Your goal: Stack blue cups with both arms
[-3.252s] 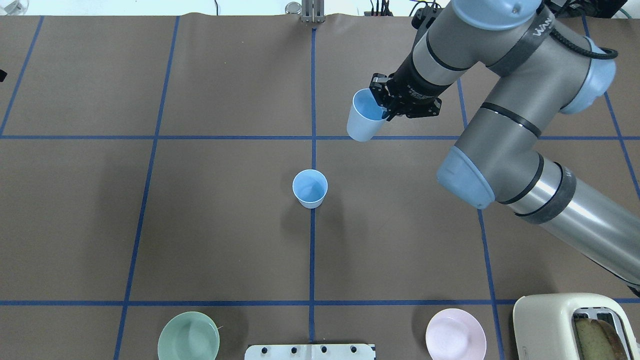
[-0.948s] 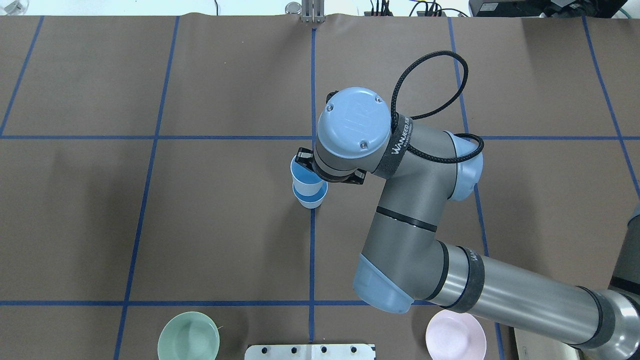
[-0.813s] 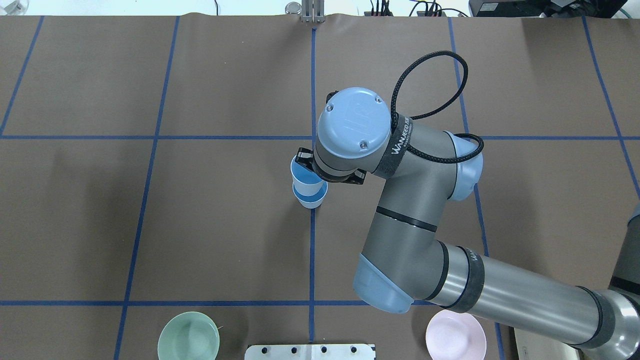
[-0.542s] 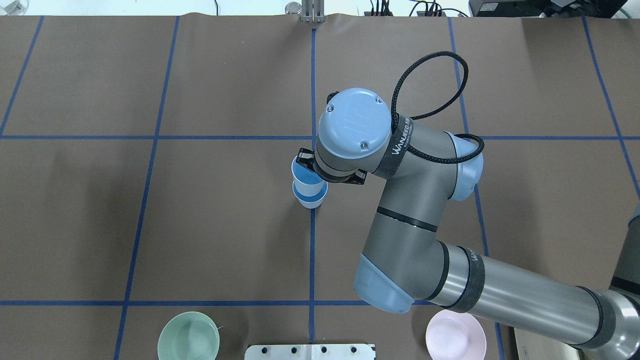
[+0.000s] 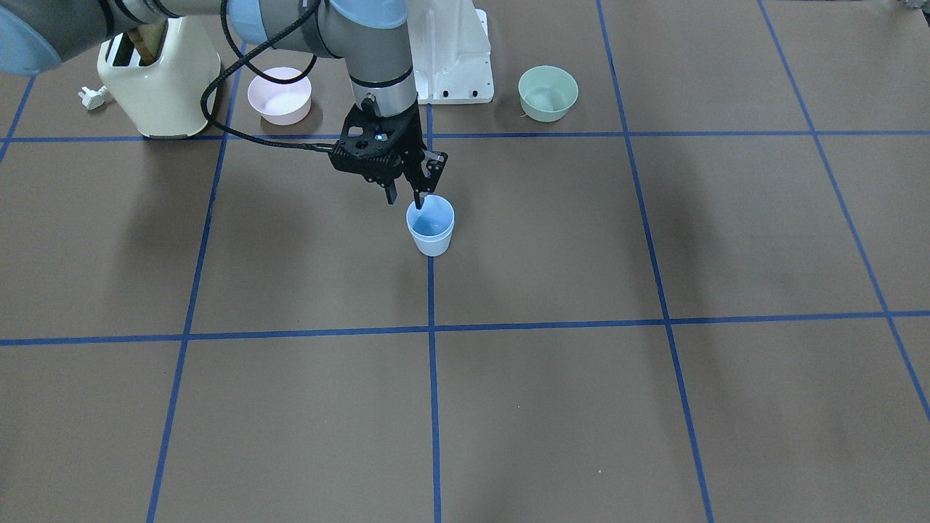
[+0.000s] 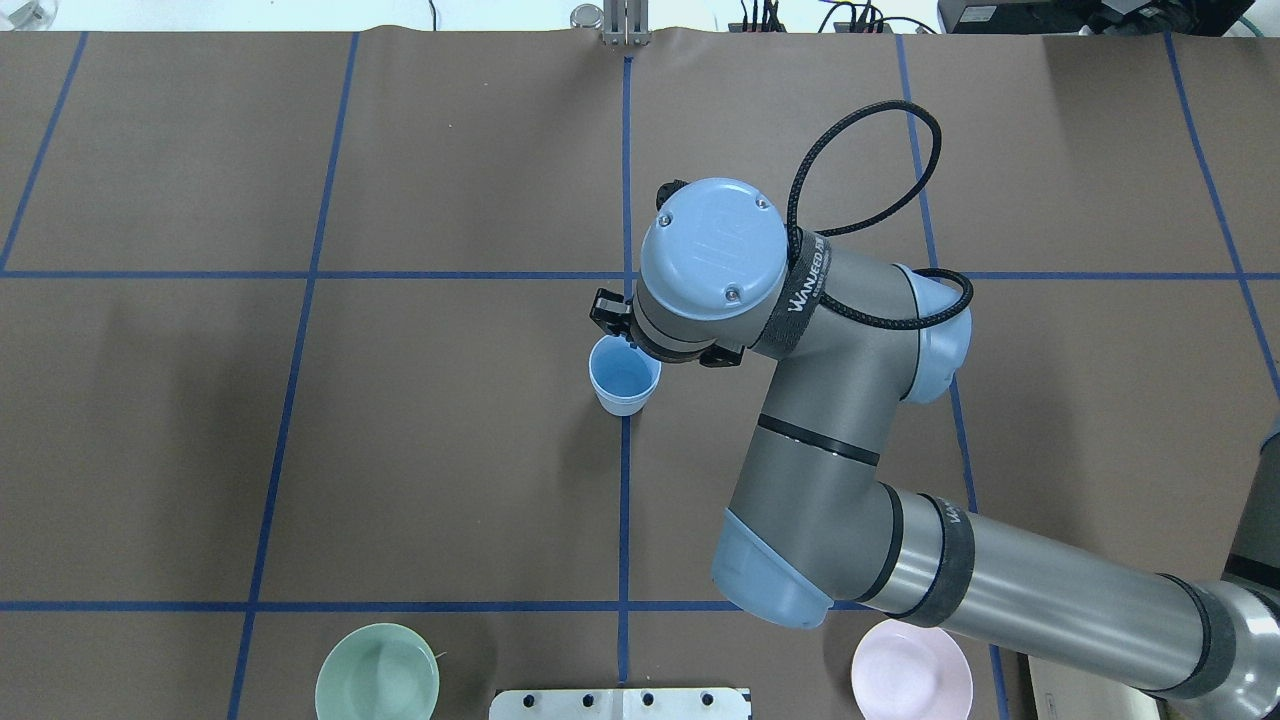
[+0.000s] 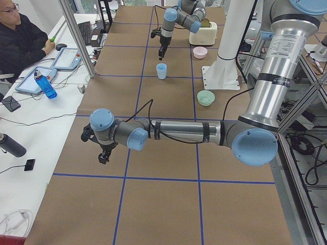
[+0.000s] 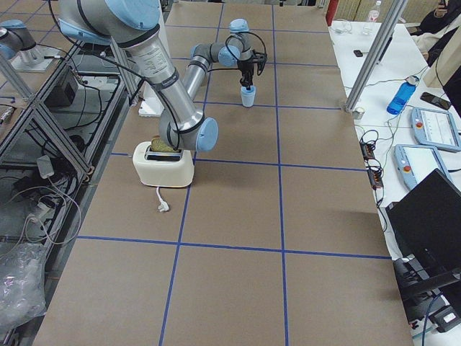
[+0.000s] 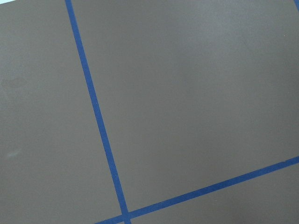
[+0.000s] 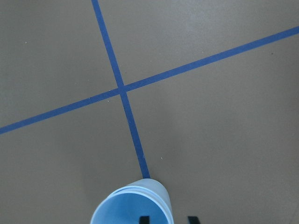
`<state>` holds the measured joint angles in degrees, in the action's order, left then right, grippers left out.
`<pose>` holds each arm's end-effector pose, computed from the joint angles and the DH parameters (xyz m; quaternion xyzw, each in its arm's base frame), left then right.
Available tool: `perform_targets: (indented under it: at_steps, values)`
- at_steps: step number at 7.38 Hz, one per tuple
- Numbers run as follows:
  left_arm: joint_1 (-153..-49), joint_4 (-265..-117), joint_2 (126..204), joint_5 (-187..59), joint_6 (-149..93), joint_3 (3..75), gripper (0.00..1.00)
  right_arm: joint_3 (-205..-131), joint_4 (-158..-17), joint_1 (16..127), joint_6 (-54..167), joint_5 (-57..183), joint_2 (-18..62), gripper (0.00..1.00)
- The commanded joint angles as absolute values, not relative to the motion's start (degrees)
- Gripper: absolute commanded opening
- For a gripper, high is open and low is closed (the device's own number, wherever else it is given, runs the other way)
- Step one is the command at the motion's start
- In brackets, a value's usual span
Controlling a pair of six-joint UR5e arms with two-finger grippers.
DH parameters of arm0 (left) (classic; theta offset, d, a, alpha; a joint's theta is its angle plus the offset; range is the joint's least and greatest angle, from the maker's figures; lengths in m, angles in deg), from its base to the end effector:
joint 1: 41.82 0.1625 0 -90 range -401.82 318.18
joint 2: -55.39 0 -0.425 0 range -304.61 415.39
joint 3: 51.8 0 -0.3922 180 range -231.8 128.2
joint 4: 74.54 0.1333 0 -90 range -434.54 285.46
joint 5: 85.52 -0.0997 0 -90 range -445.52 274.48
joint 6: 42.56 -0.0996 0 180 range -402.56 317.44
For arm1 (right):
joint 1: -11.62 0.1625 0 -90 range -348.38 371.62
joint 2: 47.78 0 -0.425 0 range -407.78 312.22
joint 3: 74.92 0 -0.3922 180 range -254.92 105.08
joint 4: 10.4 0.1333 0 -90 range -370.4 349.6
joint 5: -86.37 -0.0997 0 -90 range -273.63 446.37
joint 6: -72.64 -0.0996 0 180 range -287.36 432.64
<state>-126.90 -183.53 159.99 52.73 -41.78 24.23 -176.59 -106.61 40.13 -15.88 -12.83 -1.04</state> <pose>-0.0060 -0.6183 0.5985 0.1353 0.4100 0.1021 0.8962 -0.5207 -0.4164 0.1410 0.0358 -0.4160 0.1800 0.8906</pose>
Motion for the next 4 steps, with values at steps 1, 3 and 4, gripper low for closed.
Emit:
perform_targets:
  at_steps: [1,3,4]
  values:
    - [-126.9,-183.5,160.0,52.7,-41.8,24.2,0.97,-177.0,-106.7,41.8,-13.8,-12.9,-1.1,1.00]
    - [-126.9,-183.5,160.0,52.7,-42.0,24.2,0.97,-178.3,-106.7,51.8,-3.4,-20.9,1.4,1.00]
    - [-127.0,-183.5,159.9,52.7,-42.3,24.2,0.97,-179.4,-106.5,57.4,2.6,-25.9,4.6,1.00]
